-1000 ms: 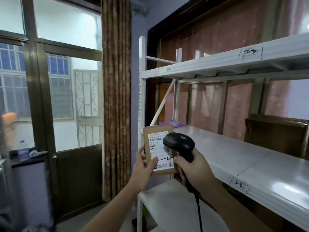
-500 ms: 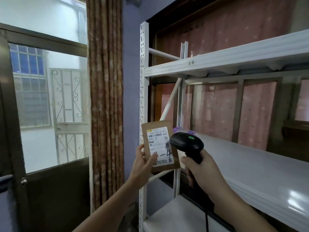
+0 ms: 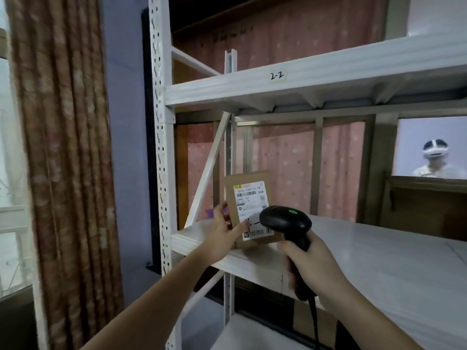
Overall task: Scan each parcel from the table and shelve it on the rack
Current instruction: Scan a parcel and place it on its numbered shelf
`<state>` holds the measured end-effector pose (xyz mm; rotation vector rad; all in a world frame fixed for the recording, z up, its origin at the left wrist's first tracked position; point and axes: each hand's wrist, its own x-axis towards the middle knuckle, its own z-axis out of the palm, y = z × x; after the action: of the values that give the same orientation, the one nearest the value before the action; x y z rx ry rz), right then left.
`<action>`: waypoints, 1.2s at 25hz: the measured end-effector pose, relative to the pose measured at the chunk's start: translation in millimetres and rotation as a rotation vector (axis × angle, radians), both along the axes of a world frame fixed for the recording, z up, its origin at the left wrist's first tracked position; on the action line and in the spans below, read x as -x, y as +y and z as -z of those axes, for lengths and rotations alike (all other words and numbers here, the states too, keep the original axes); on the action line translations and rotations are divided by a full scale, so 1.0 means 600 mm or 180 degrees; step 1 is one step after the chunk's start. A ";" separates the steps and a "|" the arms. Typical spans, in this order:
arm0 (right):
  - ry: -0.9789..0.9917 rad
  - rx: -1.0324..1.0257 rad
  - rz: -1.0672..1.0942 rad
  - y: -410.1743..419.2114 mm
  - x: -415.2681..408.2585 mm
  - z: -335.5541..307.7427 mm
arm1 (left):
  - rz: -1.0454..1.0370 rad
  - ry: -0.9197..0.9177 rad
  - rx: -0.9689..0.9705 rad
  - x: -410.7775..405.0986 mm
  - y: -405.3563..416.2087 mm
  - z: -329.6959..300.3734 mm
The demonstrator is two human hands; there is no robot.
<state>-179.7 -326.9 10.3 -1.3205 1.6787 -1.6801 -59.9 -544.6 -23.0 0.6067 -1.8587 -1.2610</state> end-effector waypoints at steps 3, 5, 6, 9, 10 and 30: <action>-0.0061 -0.0007 0.0209 -0.017 0.020 0.001 | 0.0180 -0.0151 -0.0212 0.049 -0.046 -0.012; -0.0110 0.0015 0.0350 -0.023 0.031 -0.002 | 0.0282 -0.0166 -0.0410 0.079 -0.080 -0.018; -0.0153 0.0021 0.0404 -0.025 0.035 -0.004 | 0.0380 -0.0180 -0.0488 0.092 -0.096 -0.021; -0.0190 -0.0015 0.0568 -0.035 0.040 -0.010 | 0.0637 -0.0322 -0.0363 0.125 -0.136 -0.027; -0.0160 -0.0015 0.0642 -0.039 0.041 -0.013 | 0.0690 -0.0360 -0.0279 0.138 -0.151 -0.027; -0.0050 -0.0178 0.1948 0.040 -0.027 0.011 | 0.0614 -0.0174 -0.0845 0.224 -0.275 -0.031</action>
<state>-163.6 -302.7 3.8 -0.7997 2.2531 -1.9240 -194.1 -709.3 -4.3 0.6175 -1.8429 -1.6507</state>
